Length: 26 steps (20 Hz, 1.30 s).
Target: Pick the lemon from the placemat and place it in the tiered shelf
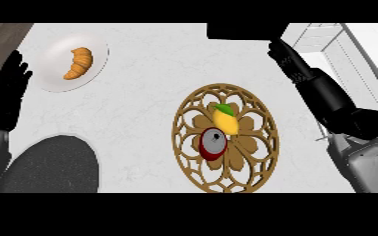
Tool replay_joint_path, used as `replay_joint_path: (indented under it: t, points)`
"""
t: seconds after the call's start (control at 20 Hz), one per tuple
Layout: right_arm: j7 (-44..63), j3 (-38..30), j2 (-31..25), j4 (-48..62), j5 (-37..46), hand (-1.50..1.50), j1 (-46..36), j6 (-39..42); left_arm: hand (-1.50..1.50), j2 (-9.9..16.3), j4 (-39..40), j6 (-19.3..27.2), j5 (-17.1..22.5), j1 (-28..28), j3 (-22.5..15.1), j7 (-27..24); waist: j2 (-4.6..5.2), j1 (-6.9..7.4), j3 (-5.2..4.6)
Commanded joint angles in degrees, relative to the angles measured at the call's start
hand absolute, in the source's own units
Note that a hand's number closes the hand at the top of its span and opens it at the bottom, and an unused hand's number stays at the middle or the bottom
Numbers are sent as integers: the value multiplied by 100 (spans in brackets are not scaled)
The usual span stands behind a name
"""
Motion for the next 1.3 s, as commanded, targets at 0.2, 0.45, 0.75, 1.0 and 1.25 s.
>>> replay_joint_path:
  t: [0.2,0.45,0.75,1.0,1.25]
  points:
    - [9,524,1809,981,269,150,-1038,-647,0,-576,-89,-514,-183,754,-500,-661,50,179,72]
    - [677,629,1461,1281,2655,150,-328,-3128,0,-521,-157,-767,58,939,-514,-426,-48,-43,47]
    - [1561,1815,2401,533,3509,-150,288,-3209,0,-563,-371,-1010,-43,1401,-265,-599,-20,-89,76]
    - [3128,1914,1631,477,4927,-150,-98,-2796,0,-552,-89,-1047,-129,1424,-255,-864,-67,-175,55]
    - [4888,2155,1322,-166,5497,-150,-564,-1210,0,-574,-112,-1036,-84,1382,-201,-739,-88,-203,55]
